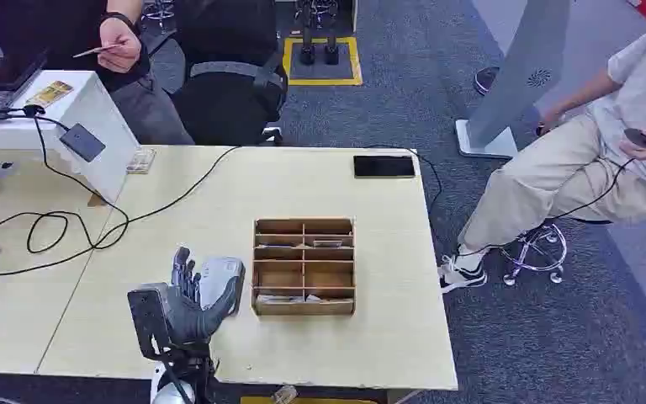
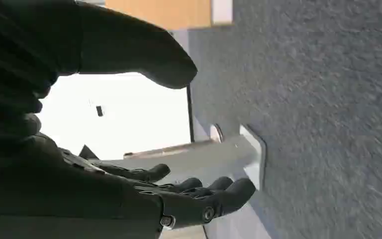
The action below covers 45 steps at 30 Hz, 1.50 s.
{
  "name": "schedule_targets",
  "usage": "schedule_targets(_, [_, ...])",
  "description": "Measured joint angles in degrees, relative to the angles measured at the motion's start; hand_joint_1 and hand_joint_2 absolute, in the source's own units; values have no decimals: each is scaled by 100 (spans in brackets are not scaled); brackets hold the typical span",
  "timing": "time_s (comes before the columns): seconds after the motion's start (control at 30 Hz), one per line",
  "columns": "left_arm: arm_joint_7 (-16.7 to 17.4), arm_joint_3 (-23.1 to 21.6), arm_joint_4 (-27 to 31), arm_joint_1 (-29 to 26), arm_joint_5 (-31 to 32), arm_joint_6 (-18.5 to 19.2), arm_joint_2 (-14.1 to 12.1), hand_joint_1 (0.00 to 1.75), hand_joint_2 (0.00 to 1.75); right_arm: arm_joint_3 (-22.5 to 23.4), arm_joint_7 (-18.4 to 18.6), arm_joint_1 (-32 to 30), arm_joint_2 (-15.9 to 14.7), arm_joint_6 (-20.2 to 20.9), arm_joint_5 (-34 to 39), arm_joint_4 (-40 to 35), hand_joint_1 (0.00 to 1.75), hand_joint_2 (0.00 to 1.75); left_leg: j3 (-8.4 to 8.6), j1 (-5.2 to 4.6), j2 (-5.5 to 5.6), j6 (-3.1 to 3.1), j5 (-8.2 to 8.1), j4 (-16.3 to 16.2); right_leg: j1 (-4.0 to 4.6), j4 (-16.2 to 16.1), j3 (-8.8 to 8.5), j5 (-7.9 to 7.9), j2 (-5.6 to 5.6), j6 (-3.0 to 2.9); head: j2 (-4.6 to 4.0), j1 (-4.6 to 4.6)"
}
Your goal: Pass the card to the sensor for recognition and then transmit it.
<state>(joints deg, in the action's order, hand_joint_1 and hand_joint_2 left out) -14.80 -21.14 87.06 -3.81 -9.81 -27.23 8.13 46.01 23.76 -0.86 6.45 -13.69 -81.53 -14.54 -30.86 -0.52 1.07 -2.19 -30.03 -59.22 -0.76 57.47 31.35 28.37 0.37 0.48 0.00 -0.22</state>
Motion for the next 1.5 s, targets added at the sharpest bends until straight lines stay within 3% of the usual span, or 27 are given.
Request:
schedule_targets(0.2, [-4,0,-96,37,-9,17,0,0,175,72,0,17,-37,262,-92,50,0,0,0,-1,-1,0,0,0,-1,0,1,0,2,0,0,0])
schedule_targets(0.3, [-4,0,-131,44,-9,24,0,0,175,142,-192,20,-46,376,-37,72,0,0,-1,-1,-1,0,-1,0,-1,0,2,0,2,0,0,-2])
schedule_targets(0.33, [-4,0,-136,46,-9,24,0,0,175,168,-288,20,-48,389,-26,77,0,175,-1,-1,-1,0,-1,0,0,0,2,0,2,0,0,-2])
schedule_targets(0.6, [-31,0,-160,50,-17,24,2,0,175,300,-1192,12,-79,470,-13,98,0,175,0,-1,-3,0,0,0,0,0,2,0,3,0,0,0])
schedule_targets(0.77, [-33,0,-160,54,55,-2,0,0,175,326,-1539,4,-98,442,-13,98,0,175,0,-1,-4,0,0,0,0,0,2,0,5,0,0,-2])
schedule_targets(0.93, [-39,0,-195,245,475,-183,-4,0,175,413,-1626,12,-103,245,-28,98,0,175,-1,-1,-3,0,0,0,0,0,1,0,5,0,0,-2])
schedule_targets(1.2, [-236,216,-607,1066,1241,-764,-17,0,175,448,-1626,60,-153,249,-312,98,0,175,0,0,-3,-2,3,-1,0,0,0,-6,4,-2,0,-2])
schedule_targets(1.33, [-271,450,-993,1680,1972,-1148,-57,0,175,446,-1626,122,-188,374,-431,103,0,175,1,0,-3,0,5,-1,0,2,0,-9,4,-1,0,0])
schedule_targets(1.5, [-363,954,-1544,2255,3660,-1255,40,0,175,442,-1626,196,-225,553,-500,136,0,175,1,0,-5,0,6,-2,0,2,-1,-9,10,-1,0,0])
